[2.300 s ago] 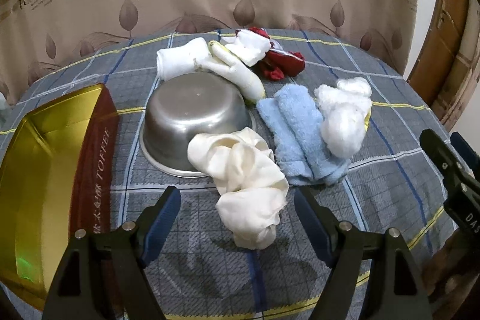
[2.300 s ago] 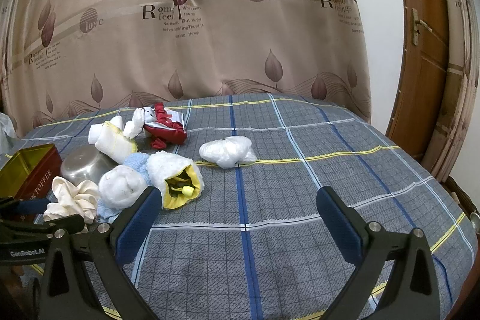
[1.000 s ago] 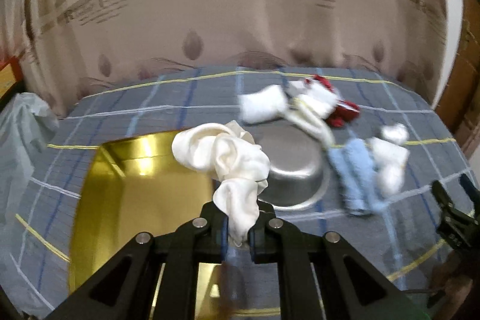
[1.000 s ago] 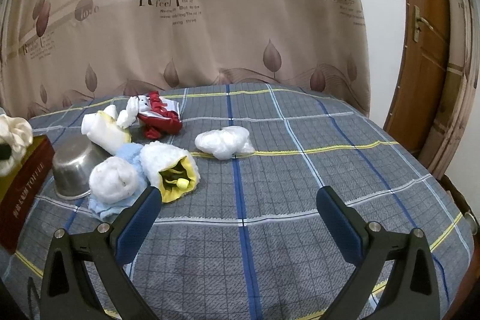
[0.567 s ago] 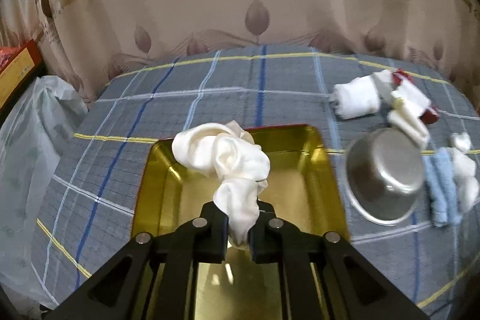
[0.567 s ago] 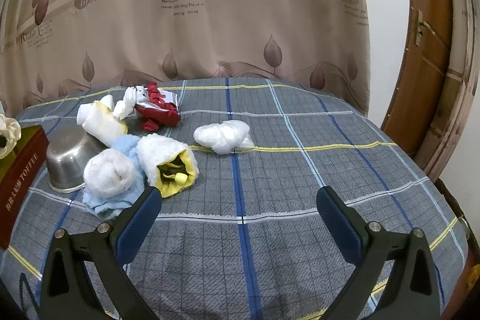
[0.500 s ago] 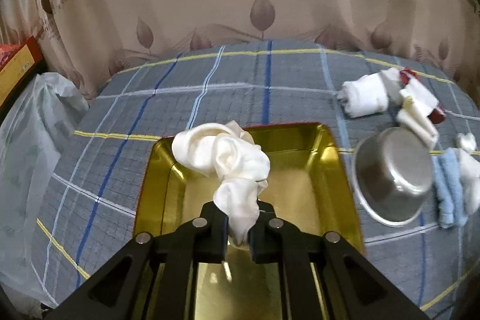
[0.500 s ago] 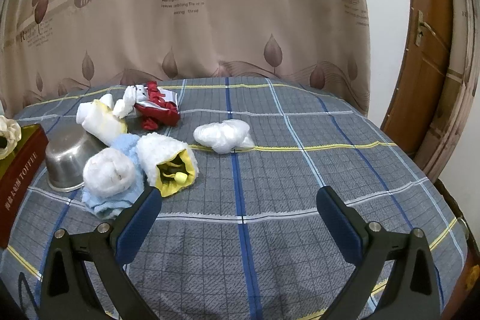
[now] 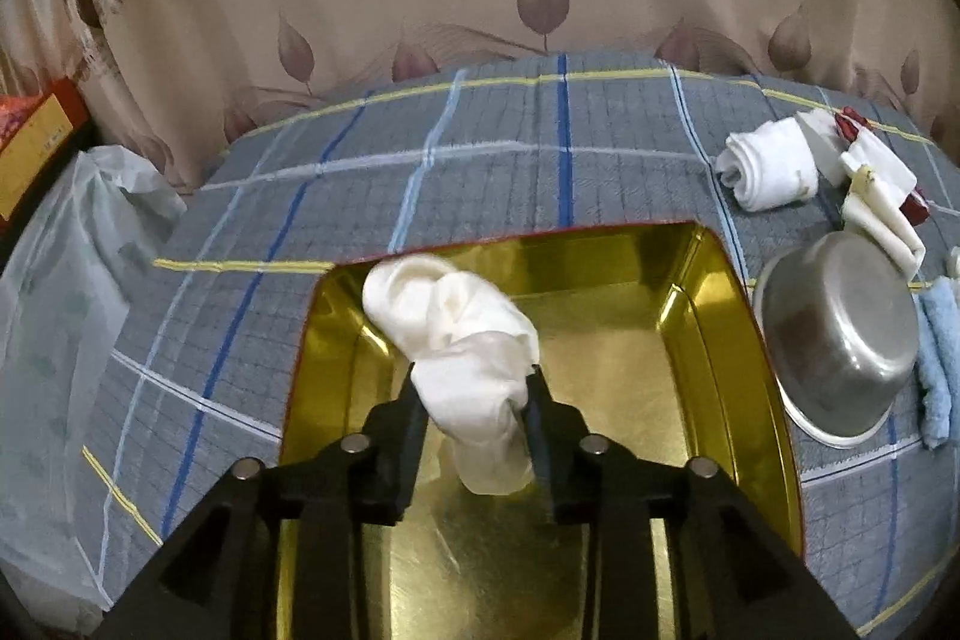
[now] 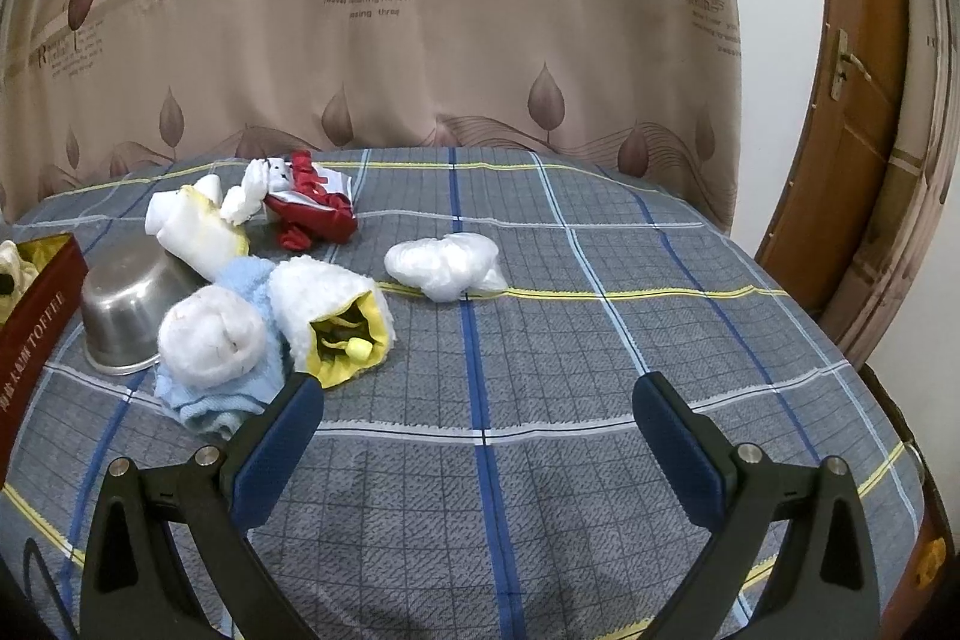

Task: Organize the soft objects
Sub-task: 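Carry the cream scrunchie over the gold tray and release it, then carry a white rolled sock into the gold tray with the right gripper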

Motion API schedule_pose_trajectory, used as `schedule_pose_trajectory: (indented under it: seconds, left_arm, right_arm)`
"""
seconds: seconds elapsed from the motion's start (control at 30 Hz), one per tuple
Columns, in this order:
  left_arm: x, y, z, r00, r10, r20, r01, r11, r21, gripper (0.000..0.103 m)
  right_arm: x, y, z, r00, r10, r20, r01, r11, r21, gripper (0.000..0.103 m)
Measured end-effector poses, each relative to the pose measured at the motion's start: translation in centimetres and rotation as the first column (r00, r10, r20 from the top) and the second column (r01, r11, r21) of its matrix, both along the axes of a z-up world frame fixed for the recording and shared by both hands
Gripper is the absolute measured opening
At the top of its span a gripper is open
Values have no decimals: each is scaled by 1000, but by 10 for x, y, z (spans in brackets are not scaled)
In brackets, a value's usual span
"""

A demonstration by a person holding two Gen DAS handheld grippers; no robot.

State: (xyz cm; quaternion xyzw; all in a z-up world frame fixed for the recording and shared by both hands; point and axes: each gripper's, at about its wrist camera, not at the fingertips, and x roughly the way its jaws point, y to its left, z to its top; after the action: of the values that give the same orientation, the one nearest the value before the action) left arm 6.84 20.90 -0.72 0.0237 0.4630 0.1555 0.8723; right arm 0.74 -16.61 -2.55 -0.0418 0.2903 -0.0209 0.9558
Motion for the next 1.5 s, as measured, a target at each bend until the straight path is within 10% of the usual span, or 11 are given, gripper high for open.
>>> schedule_pose_trajectory:
  seconds: [0.37,0.73,1.13,1.27,1.5]
  left_arm:
    - [-16,4,32,991,-3,135,5,1000,-14,53]
    - [-30,23,51,984,6,180,34,975,-218,53]
    - [-134,-19,62,980,24,196,14,982,-187,57]
    - [-175,-23,50,984,55,170,-16,976,-219,57]
    - [-213,-18,34,988,104,113,-68,955,-289,57]
  right_arm:
    - [0,0,0,1000,0,-1,0,1000,-2,103]
    - [0,-1,-1,1000,3,-3,-3,1000,1,103]
    - [1,4,7,987,158,-26,-154,981,114,102]
    - [8,31,14,948,309,-81,-299,947,121,71]
    - [19,64,12,907,397,-137,-378,914,148,70]
